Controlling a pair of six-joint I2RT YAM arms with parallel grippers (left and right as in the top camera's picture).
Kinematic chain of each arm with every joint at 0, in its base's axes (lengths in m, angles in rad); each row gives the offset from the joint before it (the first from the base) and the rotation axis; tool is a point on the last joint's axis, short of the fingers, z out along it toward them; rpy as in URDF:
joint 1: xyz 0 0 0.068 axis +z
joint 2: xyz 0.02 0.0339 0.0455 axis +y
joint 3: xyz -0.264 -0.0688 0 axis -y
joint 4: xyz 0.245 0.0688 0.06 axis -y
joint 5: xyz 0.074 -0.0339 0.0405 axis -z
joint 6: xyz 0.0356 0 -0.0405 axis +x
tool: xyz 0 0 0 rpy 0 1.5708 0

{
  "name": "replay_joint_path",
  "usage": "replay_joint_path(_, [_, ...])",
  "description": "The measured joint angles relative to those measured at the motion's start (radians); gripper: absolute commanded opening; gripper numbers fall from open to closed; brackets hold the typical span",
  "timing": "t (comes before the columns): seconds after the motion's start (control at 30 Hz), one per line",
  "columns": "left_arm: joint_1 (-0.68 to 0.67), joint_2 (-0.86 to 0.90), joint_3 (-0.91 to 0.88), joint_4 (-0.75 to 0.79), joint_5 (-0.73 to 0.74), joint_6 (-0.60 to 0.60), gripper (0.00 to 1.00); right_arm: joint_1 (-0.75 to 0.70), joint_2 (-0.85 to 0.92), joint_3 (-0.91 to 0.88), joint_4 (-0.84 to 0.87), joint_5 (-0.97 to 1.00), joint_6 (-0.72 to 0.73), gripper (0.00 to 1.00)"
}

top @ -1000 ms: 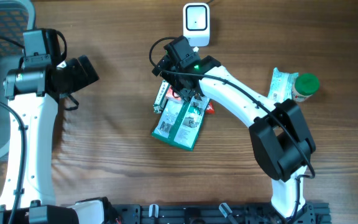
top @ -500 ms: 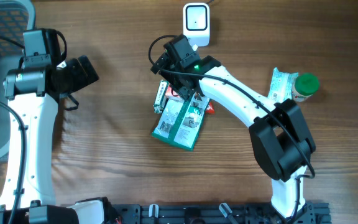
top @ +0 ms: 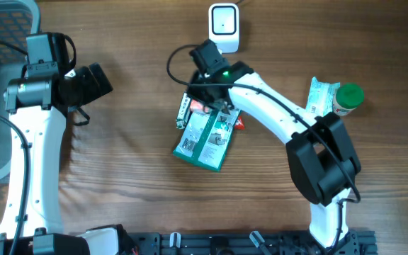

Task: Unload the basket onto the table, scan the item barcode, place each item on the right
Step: 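Grasp the red Kleenex tissue pack with the right gripper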

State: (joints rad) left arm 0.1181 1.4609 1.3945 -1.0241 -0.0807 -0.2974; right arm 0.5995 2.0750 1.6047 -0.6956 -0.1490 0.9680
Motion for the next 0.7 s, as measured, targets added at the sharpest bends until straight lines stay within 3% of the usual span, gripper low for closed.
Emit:
replay_joint_path(0.17, [0.000,0.000,0.000,0.000,0.000,0.000,1.00,-0.092,-0.022,0.073,-0.159,0.000,-0.125,0.49])
replay_joint_path(0.37, [0.000,0.000,0.000,0.000,0.000,0.000,1.00,-0.148,-0.043,0.073,-0.147,-0.002,-0.267,0.40])
replay_joint_path(0.6, [0.000,0.000,0.000,0.000,0.000,0.000,1.00,-0.122,-0.002,0.069,-0.088,-0.077,-0.315,0.39])
replay_joint_path(0.7, [0.000,0.000,0.000,0.000,0.000,0.000,1.00,-0.110,0.032,0.069,-0.082,-0.095,-0.319,0.33])
